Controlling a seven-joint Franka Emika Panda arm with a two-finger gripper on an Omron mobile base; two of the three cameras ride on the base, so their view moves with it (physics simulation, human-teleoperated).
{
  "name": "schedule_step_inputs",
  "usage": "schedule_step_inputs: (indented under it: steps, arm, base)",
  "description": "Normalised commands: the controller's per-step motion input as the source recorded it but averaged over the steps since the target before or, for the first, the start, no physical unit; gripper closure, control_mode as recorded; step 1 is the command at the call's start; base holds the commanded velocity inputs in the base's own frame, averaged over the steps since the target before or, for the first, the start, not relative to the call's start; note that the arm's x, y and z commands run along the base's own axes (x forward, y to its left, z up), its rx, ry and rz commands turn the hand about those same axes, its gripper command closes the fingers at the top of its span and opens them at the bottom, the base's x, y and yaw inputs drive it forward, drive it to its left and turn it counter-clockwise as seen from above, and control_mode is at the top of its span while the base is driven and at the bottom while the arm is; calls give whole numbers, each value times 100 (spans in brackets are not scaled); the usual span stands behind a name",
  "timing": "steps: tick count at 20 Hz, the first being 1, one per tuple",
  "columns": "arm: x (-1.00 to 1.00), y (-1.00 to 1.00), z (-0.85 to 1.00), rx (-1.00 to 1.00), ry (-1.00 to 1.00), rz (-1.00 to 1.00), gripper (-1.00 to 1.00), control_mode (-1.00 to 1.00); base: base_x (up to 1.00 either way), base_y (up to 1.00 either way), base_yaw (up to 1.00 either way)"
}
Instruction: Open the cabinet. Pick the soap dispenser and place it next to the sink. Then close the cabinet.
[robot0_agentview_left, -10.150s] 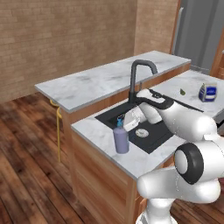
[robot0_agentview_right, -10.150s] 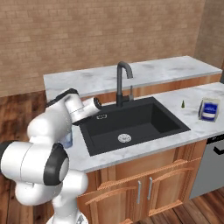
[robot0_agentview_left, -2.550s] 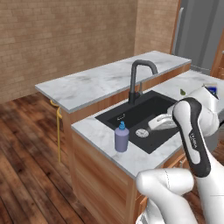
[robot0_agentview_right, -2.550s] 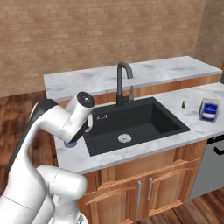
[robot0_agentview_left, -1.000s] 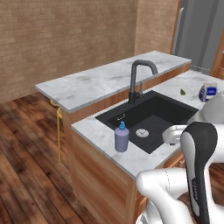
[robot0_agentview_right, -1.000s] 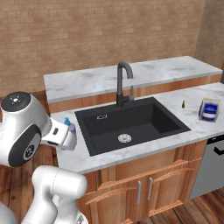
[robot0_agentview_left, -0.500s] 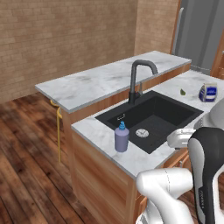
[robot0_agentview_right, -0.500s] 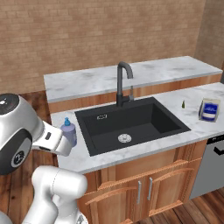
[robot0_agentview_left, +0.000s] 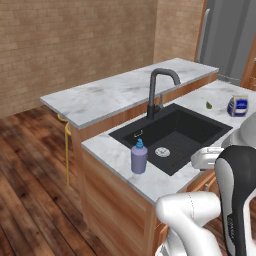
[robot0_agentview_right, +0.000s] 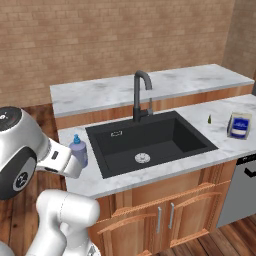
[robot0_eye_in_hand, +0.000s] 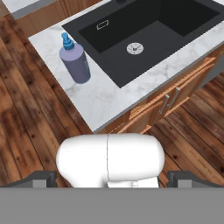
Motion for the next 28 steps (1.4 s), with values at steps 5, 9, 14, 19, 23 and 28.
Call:
schedule_step_inputs:
  steps: [5, 9, 14, 19, 23, 28]
  arm:
    - [0, 0, 0, 0, 0, 0, -100, -100]
    - [0, 0, 0, 0, 0, 0, -100, -100]
    - [0, 0, 0, 0, 0, 0, -100, 100]
    - [0, 0, 0, 0, 0, 0, -100, 100]
    - [0, 0, 0, 0, 0, 0, -100, 100]
    - [0, 0, 0, 0, 0, 0, -100, 100]
  base:
    - [0, 0, 0]
    - [0, 0, 0]
    - [-21, 0, 0]
    - [-48, 3, 1]
    - [-52, 0, 0]
    - [-48, 0, 0]
